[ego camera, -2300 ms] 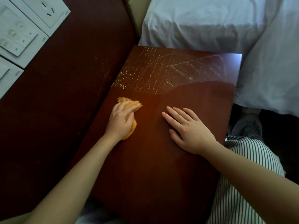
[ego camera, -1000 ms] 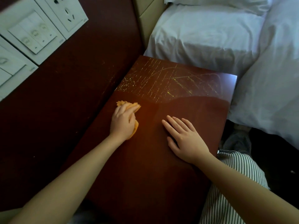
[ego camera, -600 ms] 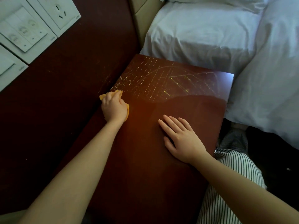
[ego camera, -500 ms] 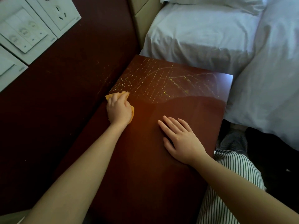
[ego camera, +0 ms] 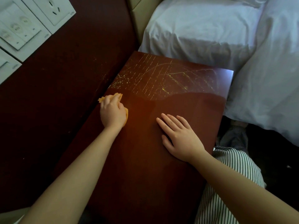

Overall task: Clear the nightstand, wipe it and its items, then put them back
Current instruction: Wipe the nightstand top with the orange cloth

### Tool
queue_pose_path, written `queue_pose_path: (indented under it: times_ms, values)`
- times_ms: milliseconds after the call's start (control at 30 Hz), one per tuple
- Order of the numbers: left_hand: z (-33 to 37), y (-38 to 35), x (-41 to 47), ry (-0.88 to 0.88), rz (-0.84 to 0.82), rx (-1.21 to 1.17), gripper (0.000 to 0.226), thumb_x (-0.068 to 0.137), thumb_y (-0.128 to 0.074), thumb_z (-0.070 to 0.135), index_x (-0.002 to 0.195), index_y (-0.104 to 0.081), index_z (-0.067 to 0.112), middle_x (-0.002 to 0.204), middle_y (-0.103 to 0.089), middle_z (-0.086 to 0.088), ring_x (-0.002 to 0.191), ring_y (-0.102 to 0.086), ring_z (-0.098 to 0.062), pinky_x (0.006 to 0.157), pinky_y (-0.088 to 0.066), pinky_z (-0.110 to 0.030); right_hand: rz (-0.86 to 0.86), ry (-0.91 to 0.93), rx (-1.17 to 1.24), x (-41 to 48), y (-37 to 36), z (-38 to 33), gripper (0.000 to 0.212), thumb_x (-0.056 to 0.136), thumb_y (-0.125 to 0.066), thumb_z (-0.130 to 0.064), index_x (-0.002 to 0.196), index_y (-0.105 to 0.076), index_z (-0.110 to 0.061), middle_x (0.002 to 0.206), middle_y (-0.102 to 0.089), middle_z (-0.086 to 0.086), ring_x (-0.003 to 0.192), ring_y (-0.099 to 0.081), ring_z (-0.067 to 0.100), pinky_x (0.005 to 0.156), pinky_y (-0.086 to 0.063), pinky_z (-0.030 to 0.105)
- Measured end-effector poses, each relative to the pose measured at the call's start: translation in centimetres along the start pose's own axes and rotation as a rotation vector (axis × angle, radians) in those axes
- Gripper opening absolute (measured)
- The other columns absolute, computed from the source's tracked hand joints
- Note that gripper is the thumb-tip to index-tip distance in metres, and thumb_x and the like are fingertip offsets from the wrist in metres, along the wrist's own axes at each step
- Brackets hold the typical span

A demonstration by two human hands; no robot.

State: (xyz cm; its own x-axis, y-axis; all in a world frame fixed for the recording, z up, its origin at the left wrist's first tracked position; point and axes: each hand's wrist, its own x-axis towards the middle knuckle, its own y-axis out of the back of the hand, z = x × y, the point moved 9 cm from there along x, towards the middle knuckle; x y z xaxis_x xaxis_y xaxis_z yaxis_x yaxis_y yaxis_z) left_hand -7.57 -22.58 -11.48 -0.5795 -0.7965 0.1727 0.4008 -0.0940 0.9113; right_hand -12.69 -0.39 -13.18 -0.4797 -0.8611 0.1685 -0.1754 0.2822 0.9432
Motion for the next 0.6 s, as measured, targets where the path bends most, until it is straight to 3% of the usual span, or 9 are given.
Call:
queue_pose_path:
  times_ms: [133, 400, 600]
  values:
    - [1.9, -1.1, 1.0, 0.015, -0.010, -0.007, 0.039, 0.096, -0.042, 0.013, 0.133, -0.051, 0.021, 0.138, -0.045, -0.001, 0.129, -0.034, -0.020, 0.102, -0.034, -0.032, 0.007, -0.003, 0.003, 0.0, 0.2, 0.0, 0.053, 0.091, -0.034, -0.035, 0.140, -0.045, -0.015, 0.141, -0.048, 0.008, 0.129, -0.047, 0.025, 0.108, -0.017, 0.035]
    - [1.6, -1.2, -2.0, -0.370, -0.215, -0.020, 0.038, 0.095, -0.042, 0.013, 0.129, -0.054, 0.026, 0.137, -0.047, -0.001, 0.130, -0.036, -0.022, 0.104, -0.029, -0.031, 0.015, 0.000, 0.017, 0.0, 0.0, 0.1, 0.053, 0.092, -0.034, -0.035, 0.139, -0.045, -0.015, 0.141, -0.048, 0.009, 0.130, -0.046, 0.026, 0.109, -0.016, 0.036]
    - [0.5, -0.4, 0.7, -0.096, -0.087, 0.014, 0.038, 0.096, -0.039, 0.012, 0.132, -0.051, 0.019, 0.140, -0.043, -0.005, 0.133, -0.031, -0.025, 0.108, -0.028, -0.035, 0.006, 0.003, 0.023, 0.0, 0.0, 0.0, 0.053, 0.091, -0.034, -0.035, 0.139, -0.046, -0.014, 0.141, -0.048, 0.010, 0.129, -0.047, 0.026, 0.109, -0.016, 0.036]
